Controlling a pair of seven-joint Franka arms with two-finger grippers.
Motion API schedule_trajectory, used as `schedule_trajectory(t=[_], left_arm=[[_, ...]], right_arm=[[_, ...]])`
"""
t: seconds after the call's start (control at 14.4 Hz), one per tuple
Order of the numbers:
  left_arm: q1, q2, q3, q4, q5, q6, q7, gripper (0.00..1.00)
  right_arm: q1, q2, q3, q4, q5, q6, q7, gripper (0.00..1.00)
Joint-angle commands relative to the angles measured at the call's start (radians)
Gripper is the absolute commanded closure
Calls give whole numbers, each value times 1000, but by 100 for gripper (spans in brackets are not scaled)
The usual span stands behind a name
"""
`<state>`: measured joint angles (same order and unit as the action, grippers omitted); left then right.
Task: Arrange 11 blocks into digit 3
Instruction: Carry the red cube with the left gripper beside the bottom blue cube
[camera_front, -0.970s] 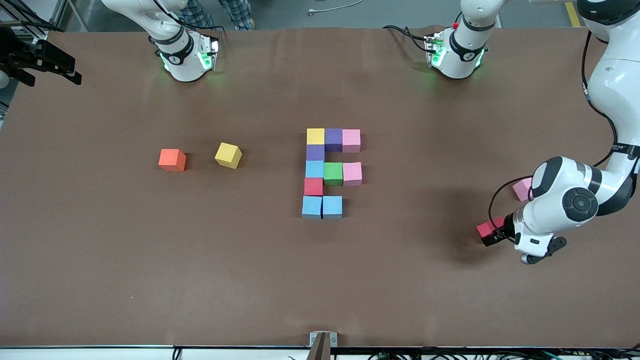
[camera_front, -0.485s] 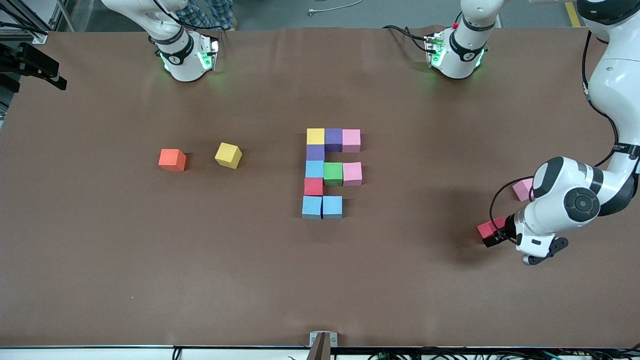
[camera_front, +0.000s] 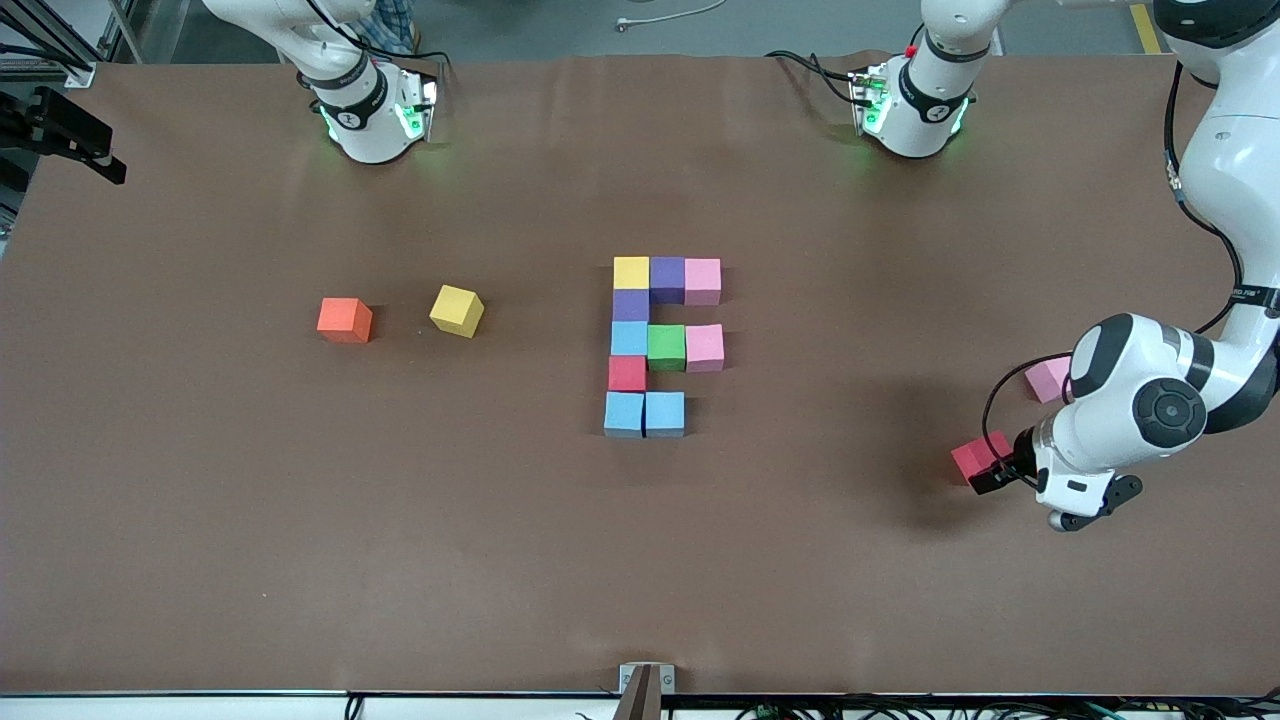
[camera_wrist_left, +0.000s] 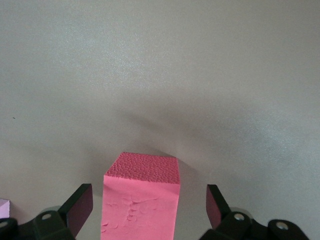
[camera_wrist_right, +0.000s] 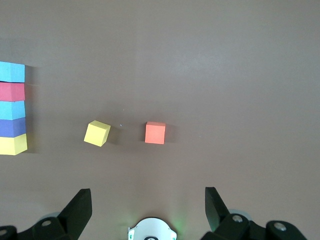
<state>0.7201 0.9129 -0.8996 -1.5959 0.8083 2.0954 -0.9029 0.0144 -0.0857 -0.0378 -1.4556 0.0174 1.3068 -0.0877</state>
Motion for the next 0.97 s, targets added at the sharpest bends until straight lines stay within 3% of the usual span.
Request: schedule_trajectory(t=[0.0,0.28,0.42,0.55,0.69,0.76,0.9], left_arm=[[-11,-3,5,4,-20,-23,19,0],[-19,11,25,1,-15,-9,21,2],[-24,20,30,1,-15,-6,19,9],[-25,24,30,-1,-20,-5,13,24],[-48,20,30,4,-38,-5,-31,59],[-74,18,30,10,-56,-5,-98,70],[-143,12,28,13,-64,-6,-263,77]], right_arm=[[-10,-11,-28,-11,51,-23,-7,0],[-5,-11,-30,-11,44,-14,-15,0],[-2,-11,-25,-11,27,-4,-20,0],[4,-11,-22,-11,9,0,-20,0],[6,-11,-22,-11,9,0,-21,0],[9,-11,-20,-9,4,0,-23,0],[13,-11,-20,-11,-5,-1,-21,0]])
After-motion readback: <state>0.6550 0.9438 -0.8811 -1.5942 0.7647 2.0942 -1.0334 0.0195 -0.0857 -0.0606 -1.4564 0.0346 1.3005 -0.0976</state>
